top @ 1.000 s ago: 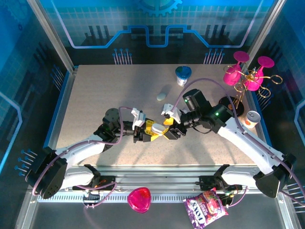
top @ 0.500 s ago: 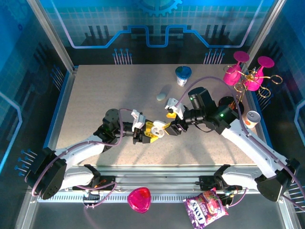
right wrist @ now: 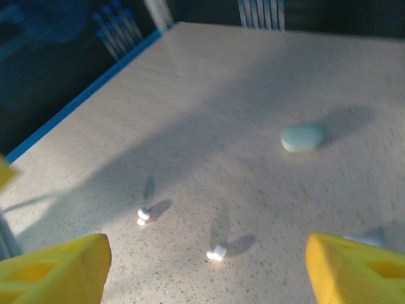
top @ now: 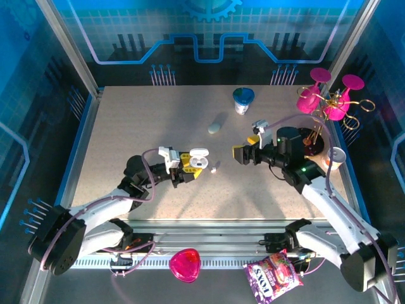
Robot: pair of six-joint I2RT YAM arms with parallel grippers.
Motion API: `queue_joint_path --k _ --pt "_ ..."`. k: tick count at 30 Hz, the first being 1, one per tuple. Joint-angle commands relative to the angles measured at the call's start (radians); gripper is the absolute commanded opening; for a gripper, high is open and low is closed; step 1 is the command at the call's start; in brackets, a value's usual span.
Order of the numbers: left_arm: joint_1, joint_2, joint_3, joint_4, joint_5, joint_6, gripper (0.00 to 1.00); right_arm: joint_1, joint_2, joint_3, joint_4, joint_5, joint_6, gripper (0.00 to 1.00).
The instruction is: Insert wireless bluetooth earbuds into charging case
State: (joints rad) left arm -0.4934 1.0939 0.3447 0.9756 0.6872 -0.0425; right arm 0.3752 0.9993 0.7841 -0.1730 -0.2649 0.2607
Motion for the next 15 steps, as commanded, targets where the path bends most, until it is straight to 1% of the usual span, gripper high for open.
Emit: queue_joint_path --k 1,3,6,8,10,15 --pt "0.007 -0.054 0.000 0.026 -0.031 0.013 0.24 -0.010 0.102 0.007 0.046 0.117 0.269 0.75" --pt "0.007 -0.067 0.002 0.022 -0.028 0.013 0.24 -0.008 0.187 0.015 0.011 0.119 0.348 0.74" --pt "0.007 -0.072 0.010 0.018 -0.018 0.013 0.24 0.027 0.281 0.004 0.046 0.116 0.425 0.72" --pt "0.006 -0.073 0.013 0.016 -0.007 0.010 0.24 0.068 0.341 0.020 0.053 0.128 0.421 0.72" --pt "0.006 -0.074 0.017 0.014 -0.001 0.010 0.24 0.117 0.405 0.045 0.045 0.174 0.407 0.70" --pt "0.006 -0.073 0.019 -0.001 0.003 0.023 0.24 0.181 0.550 0.090 0.046 0.187 0.400 0.68"
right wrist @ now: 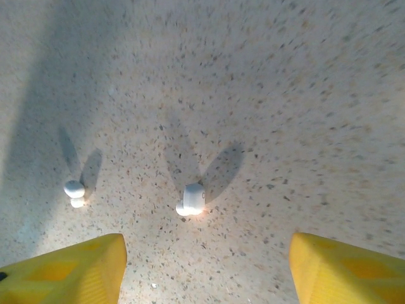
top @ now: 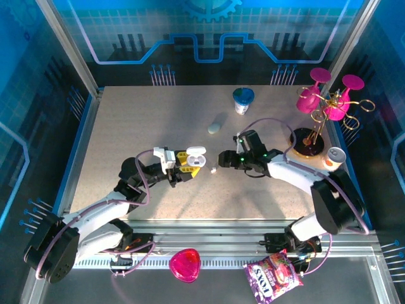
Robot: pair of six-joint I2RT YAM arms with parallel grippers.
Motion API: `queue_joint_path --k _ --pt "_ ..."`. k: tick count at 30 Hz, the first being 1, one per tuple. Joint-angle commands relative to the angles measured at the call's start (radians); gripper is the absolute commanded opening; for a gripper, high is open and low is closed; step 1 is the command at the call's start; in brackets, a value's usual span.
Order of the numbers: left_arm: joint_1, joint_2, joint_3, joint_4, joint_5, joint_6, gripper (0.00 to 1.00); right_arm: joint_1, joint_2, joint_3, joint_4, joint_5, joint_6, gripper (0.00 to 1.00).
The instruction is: Insert wireless bluetooth earbuds into charging case
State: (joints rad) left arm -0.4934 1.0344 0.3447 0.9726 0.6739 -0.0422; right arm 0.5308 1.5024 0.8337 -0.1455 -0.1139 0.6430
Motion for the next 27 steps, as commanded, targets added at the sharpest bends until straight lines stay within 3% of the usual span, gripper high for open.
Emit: queue_joint_path --k 1,14,27 --pt "0.006 -0.014 0.020 -0.003 0.018 0.024 0.24 0.040 0.076 0.080 0.006 0.050 0.003 0.67" --pt "0.006 -0.027 0.018 -0.051 0.023 0.052 0.25 0.125 0.344 0.327 -0.193 0.141 0.023 0.39" --pt "0.006 -0.036 0.011 -0.062 0.021 0.065 0.25 0.157 0.437 0.412 -0.299 0.128 0.027 0.36"
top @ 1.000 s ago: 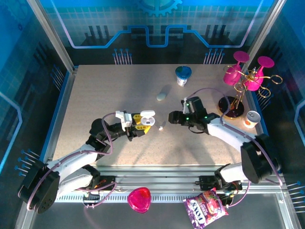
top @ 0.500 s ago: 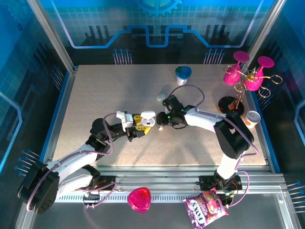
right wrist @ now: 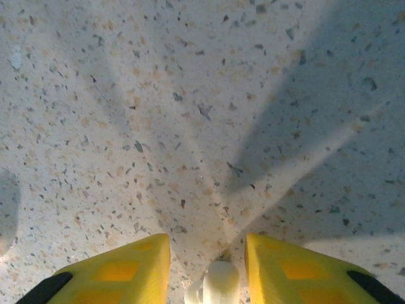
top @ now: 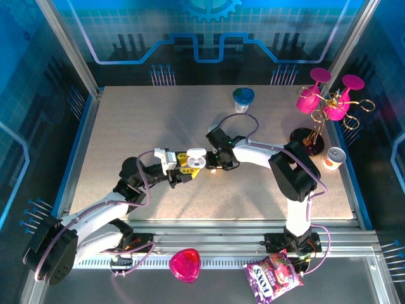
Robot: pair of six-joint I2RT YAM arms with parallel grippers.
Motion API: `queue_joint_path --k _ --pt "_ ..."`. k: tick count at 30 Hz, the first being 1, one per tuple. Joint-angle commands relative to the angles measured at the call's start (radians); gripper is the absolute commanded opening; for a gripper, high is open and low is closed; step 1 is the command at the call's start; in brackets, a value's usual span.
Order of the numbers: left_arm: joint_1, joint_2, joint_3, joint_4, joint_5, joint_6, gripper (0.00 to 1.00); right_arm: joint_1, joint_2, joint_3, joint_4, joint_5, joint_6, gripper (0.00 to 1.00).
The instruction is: Insert wireless bluetooth earbuds into charging case
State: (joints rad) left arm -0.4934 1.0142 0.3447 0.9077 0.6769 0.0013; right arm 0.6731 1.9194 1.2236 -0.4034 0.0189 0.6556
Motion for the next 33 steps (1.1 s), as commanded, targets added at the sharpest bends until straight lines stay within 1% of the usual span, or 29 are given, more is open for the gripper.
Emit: queue_joint_path --k 1,7,10,24,30,33 --pt "0.006 -0.015 0.011 0.002 0.018 0.021 0.25 0.015 0.022 0.022 -0.043 -0.008 0.016 0.36" --pt "0.006 -0.015 0.009 0.006 0.019 0.019 0.25 0.022 0.014 0.012 -0.034 -0.037 0.022 0.34" --pt "0.006 -0.014 0.009 0.008 0.018 0.017 0.25 0.023 0.009 0.008 -0.028 -0.043 0.023 0.32" --pt "0.006 -0.017 0.007 0.013 0.019 0.014 0.26 0.022 0.040 0.013 -0.050 -0.041 0.012 0.28" --pt "0.006 -0.017 0.006 0.012 0.019 0.016 0.26 0.021 0.033 0.014 -0.055 -0.032 0.009 0.21" --pt "0.006 -0.016 0.006 0.012 0.018 0.016 0.26 0.019 0.020 0.016 -0.063 -0.022 0.004 0.19"
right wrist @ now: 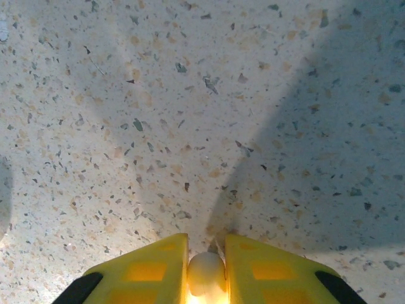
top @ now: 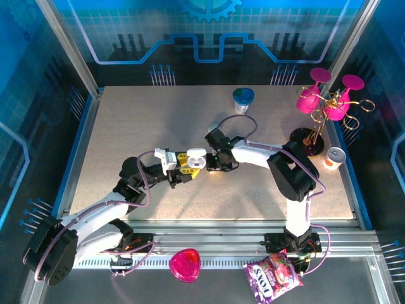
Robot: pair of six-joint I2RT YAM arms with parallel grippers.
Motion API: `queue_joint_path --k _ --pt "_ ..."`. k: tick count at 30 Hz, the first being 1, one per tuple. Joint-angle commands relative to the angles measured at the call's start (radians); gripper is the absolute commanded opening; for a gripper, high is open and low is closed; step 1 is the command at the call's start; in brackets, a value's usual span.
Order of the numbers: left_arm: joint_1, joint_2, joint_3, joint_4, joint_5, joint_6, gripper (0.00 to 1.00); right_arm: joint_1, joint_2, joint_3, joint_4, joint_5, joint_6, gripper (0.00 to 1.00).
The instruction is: Insert wireless bluetooth earbuds into charging case
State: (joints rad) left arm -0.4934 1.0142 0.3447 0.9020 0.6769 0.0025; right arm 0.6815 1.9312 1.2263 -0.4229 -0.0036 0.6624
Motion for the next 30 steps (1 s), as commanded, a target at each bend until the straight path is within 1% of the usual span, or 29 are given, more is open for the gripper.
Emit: queue_joint_path --k 1,5,8,11,15,19,24,30 --pt "0.007 -0.016 0.004 0.017 0.017 0.014 0.26 0.011 0.000 0.012 -0.045 0.004 -0.003 0.19" --pt "0.006 -0.013 0.001 0.018 0.009 0.019 0.26 0.012 -0.042 0.003 -0.054 0.034 -0.009 0.19" --pt "0.006 -0.007 0.001 0.013 -0.016 0.020 0.26 0.008 -0.099 -0.010 -0.069 0.097 -0.019 0.20" --pt "0.005 0.013 0.004 -0.008 -0.066 0.027 0.26 0.001 -0.169 -0.025 -0.098 0.162 -0.034 0.19" --pt "0.006 0.075 0.010 -0.009 -0.146 0.018 0.25 -0.003 -0.277 -0.031 -0.152 0.245 -0.065 0.20" --pt "0.006 0.157 0.015 0.029 -0.182 -0.001 0.25 0.003 -0.383 -0.018 -0.208 0.310 -0.083 0.20" --pt "0.006 0.290 0.028 0.092 -0.190 -0.011 0.25 0.019 -0.494 0.008 -0.223 0.284 -0.105 0.20" --pt "0.006 0.382 0.068 0.104 -0.192 -0.070 0.25 0.082 -0.531 0.063 -0.231 0.304 -0.143 0.20"
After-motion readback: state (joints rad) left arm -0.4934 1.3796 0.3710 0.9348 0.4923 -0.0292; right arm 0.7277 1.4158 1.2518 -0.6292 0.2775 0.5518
